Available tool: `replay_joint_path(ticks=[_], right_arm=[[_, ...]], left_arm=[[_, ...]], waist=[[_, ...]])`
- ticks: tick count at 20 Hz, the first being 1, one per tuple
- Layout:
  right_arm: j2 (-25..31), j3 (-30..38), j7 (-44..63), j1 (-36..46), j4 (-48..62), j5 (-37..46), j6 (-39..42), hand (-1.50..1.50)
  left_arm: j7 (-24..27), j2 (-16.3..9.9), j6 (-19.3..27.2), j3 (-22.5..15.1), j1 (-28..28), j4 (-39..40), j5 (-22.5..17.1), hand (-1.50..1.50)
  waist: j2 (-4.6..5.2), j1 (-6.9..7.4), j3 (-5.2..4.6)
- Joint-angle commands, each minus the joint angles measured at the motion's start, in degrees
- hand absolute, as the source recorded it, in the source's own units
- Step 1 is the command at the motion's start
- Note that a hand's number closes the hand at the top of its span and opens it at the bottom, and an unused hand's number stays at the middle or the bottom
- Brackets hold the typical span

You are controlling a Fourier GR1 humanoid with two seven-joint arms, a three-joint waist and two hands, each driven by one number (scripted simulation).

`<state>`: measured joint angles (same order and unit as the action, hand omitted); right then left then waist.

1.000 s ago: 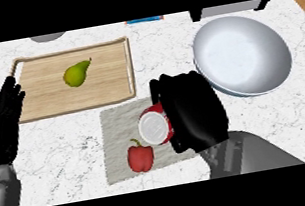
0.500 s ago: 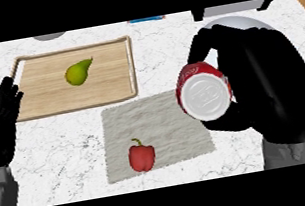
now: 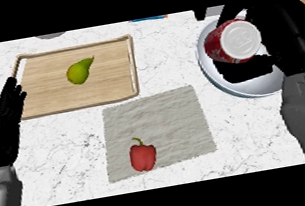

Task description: Pick the can from the placemat and place it in the bowl

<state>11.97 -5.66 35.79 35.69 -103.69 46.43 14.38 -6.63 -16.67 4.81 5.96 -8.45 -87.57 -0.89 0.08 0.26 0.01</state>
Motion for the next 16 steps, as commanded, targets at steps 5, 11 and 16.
replay_joint_path(ticks=[5,11,16], right_arm=[[2.4,7.3,-17.0,1.9,20.7,-1.4,-9.5,1.5],[2.9,11.2,-25.7,8.5,38.2,-1.2,-16.3,1.5],[8.2,12.7,-20.6,7.6,48.7,-0.5,-6.8,1.5]], left_arm=[[2.3,1.0,-0.5,0.9,-1.2,3.6,0.9,0.0],[0.7,1.0,-0.8,0.3,-0.3,0.1,2.1,0.0],[-2.2,-0.1,-2.5,1.2,-2.1,-1.1,-0.3,0.0]], waist=[[0.08,0.12,-0.01],[0.16,0.56,0.0],[0.46,1.19,0.03]])
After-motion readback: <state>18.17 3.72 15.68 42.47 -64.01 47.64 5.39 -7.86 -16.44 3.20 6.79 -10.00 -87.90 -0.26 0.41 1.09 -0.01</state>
